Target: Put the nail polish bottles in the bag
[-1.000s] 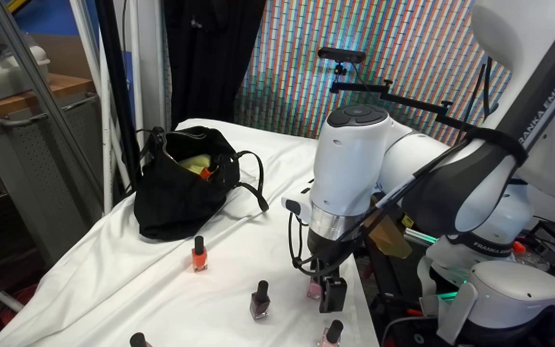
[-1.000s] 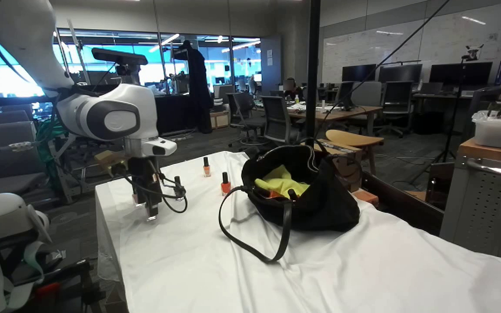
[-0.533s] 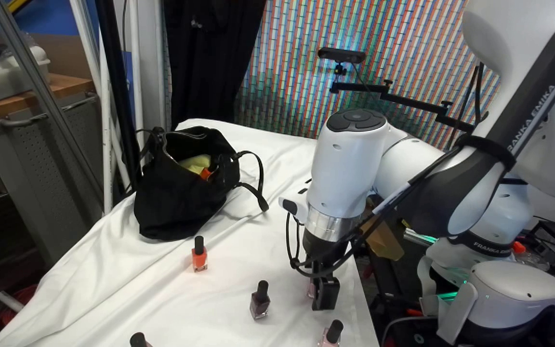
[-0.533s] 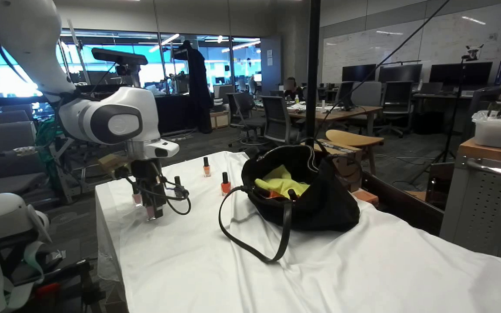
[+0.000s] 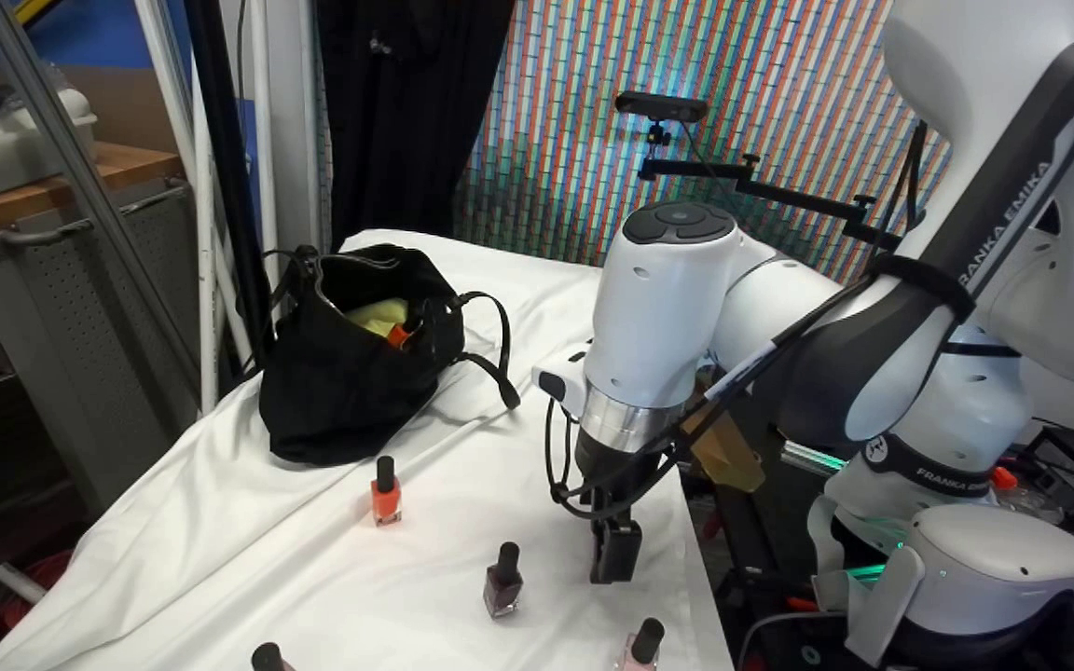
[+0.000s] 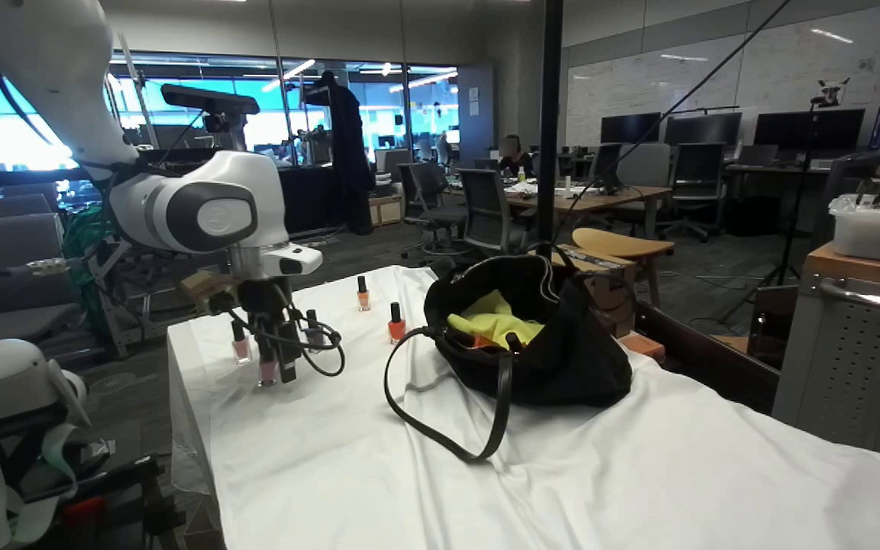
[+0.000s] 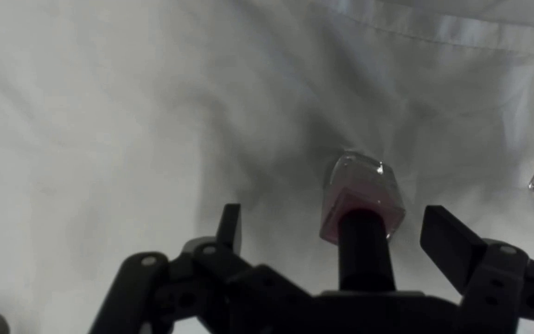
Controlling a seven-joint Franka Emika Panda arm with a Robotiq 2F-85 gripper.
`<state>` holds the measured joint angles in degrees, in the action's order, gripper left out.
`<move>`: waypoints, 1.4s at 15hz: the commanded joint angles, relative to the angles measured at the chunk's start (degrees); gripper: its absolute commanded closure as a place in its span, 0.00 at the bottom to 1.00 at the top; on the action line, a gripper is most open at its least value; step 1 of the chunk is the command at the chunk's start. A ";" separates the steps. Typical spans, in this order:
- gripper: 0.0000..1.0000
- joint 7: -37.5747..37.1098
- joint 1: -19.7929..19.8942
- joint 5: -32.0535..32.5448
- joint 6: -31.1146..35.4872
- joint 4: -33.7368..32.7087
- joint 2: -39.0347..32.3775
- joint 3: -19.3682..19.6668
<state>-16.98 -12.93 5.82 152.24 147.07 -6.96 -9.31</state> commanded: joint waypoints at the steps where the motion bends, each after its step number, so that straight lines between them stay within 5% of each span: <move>1: 0.00 -0.21 0.05 0.78 -0.16 -1.07 -1.99 0.47; 21: 0.00 2.50 -0.16 -1.89 -3.30 -1.05 -1.68 -1.74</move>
<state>-15.75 -12.94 4.88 148.66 146.28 -7.28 -11.00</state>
